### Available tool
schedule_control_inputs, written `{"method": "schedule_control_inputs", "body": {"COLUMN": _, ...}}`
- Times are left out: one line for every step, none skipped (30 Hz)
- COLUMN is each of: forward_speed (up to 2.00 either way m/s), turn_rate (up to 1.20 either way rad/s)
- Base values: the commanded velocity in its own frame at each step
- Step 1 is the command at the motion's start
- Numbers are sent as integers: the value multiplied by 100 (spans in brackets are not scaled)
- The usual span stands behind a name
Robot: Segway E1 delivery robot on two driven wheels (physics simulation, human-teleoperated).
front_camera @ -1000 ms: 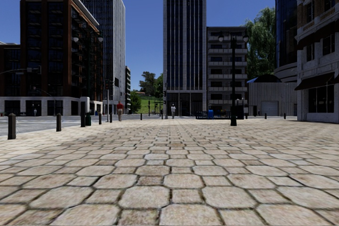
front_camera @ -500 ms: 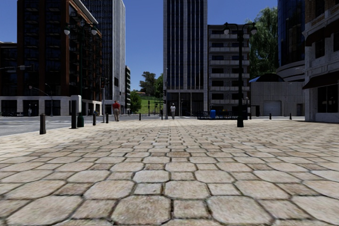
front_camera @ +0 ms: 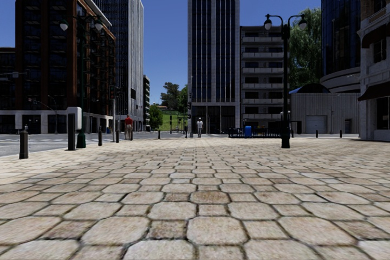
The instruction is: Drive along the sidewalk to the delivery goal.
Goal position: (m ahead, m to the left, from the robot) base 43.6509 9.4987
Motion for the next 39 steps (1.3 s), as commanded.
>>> {"method": "schedule_control_inputs", "body": {"forward_speed": 200, "turn_rate": 0}}
{"method": "schedule_control_inputs", "body": {"forward_speed": 200, "turn_rate": 0}}
{"method": "schedule_control_inputs", "body": {"forward_speed": 200, "turn_rate": 0}}
{"method": "schedule_control_inputs", "body": {"forward_speed": 200, "turn_rate": 0}}
{"method": "schedule_control_inputs", "body": {"forward_speed": 200, "turn_rate": 0}}
{"method": "schedule_control_inputs", "body": {"forward_speed": 200, "turn_rate": 0}}
{"method": "schedule_control_inputs", "body": {"forward_speed": 200, "turn_rate": 0}}
{"method": "schedule_control_inputs", "body": {"forward_speed": 200, "turn_rate": 0}}
{"method": "schedule_control_inputs", "body": {"forward_speed": 200, "turn_rate": 0}}
{"method": "schedule_control_inputs", "body": {"forward_speed": 200, "turn_rate": 0}}
{"method": "schedule_control_inputs", "body": {"forward_speed": 200, "turn_rate": 0}}
{"method": "schedule_control_inputs", "body": {"forward_speed": 200, "turn_rate": 0}}
{"method": "schedule_control_inputs", "body": {"forward_speed": 200, "turn_rate": 0}}
{"method": "schedule_control_inputs", "body": {"forward_speed": 200, "turn_rate": 0}}
{"method": "schedule_control_inputs", "body": {"forward_speed": 200, "turn_rate": 0}}
{"method": "schedule_control_inputs", "body": {"forward_speed": 200, "turn_rate": 0}}
{"method": "schedule_control_inputs", "body": {"forward_speed": 200, "turn_rate": 0}}
{"method": "schedule_control_inputs", "body": {"forward_speed": 200, "turn_rate": 0}}
{"method": "schedule_control_inputs", "body": {"forward_speed": 200, "turn_rate": 0}}
{"method": "schedule_control_inputs", "body": {"forward_speed": 200, "turn_rate": 0}}
{"method": "schedule_control_inputs", "body": {"forward_speed": 200, "turn_rate": 0}}
{"method": "schedule_control_inputs", "body": {"forward_speed": 200, "turn_rate": 0}}
{"method": "schedule_control_inputs", "body": {"forward_speed": 200, "turn_rate": 0}}
{"method": "schedule_control_inputs", "body": {"forward_speed": 200, "turn_rate": 0}}
{"method": "schedule_control_inputs", "body": {"forward_speed": 200, "turn_rate": 0}}
{"method": "schedule_control_inputs", "body": {"forward_speed": 200, "turn_rate": 0}}
{"method": "schedule_control_inputs", "body": {"forward_speed": 200, "turn_rate": 0}}
{"method": "schedule_control_inputs", "body": {"forward_speed": 200, "turn_rate": 0}}
{"method": "schedule_control_inputs", "body": {"forward_speed": 200, "turn_rate": 0}}
{"method": "schedule_control_inputs", "body": {"forward_speed": 200, "turn_rate": 0}}
{"method": "schedule_control_inputs", "body": {"forward_speed": 200, "turn_rate": 0}}
{"method": "schedule_control_inputs", "body": {"forward_speed": 200, "turn_rate": 0}}
{"method": "schedule_control_inputs", "body": {"forward_speed": 200, "turn_rate": 0}}
{"method": "schedule_control_inputs", "body": {"forward_speed": 200, "turn_rate": 0}}
{"method": "schedule_control_inputs", "body": {"forward_speed": 200, "turn_rate": 0}}
{"method": "schedule_control_inputs", "body": {"forward_speed": 200, "turn_rate": 0}}
{"method": "schedule_control_inputs", "body": {"forward_speed": 200, "turn_rate": 0}}
{"method": "schedule_control_inputs", "body": {"forward_speed": 200, "turn_rate": 0}}
{"method": "schedule_control_inputs", "body": {"forward_speed": 200, "turn_rate": 0}}
